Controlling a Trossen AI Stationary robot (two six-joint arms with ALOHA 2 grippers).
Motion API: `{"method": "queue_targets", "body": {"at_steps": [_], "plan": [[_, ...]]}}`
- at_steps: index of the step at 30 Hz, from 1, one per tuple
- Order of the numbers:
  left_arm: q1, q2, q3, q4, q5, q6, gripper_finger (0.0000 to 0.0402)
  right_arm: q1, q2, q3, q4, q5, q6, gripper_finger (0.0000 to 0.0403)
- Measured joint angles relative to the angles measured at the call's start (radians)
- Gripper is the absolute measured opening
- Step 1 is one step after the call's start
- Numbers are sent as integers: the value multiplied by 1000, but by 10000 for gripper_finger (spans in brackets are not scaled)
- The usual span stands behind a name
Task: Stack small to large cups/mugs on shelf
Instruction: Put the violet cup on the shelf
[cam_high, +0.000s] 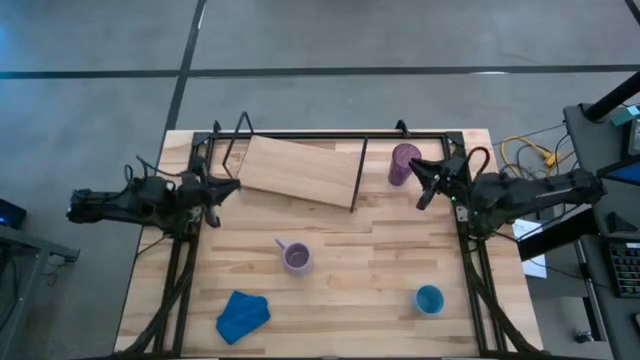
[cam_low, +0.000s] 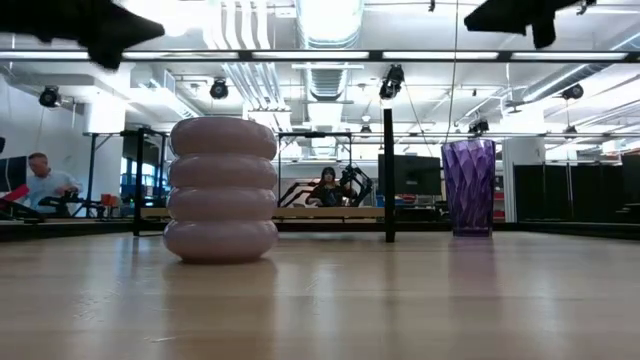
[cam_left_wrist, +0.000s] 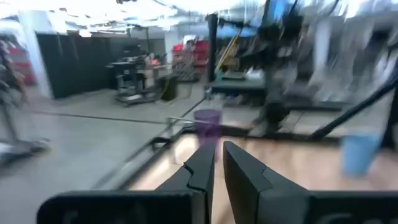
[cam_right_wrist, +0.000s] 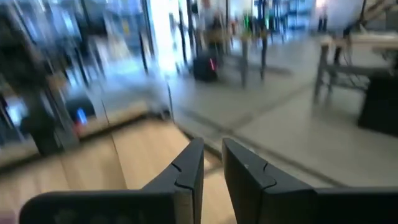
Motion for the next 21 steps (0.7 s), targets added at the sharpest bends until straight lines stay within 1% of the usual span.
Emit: {"method": "queue_targets", "body": {"at_steps": [2,5,7,9,12,14,17,19,21], "plan": [[0,105,99,-97,-6,98,20,0,53,114,-264,1,111,54],[0,269,260,-198,-12,188,20,0,139,271,-619,0,331,54],[0,358,356,-210,-13,229,20,0,191,362,-817,-1,451,54],[0,465,441,-209,-13,233,20,0,244,435,-958,-7,516,54],[0,589,557,-212,-14,233,20,0,307,527,-1050,-10,532,54],[0,665,617,-196,-20,236,20,-1,336,582,-1071,-9,439,54],[-1,763,696,-167,-124,235,20,-1,383,672,-1066,-5,235,54],[0,804,748,-153,-201,247,20,-1,406,725,-1068,-5,192,54],[0,843,788,-157,-254,272,20,-1,427,771,-1068,-3,190,54]]}}
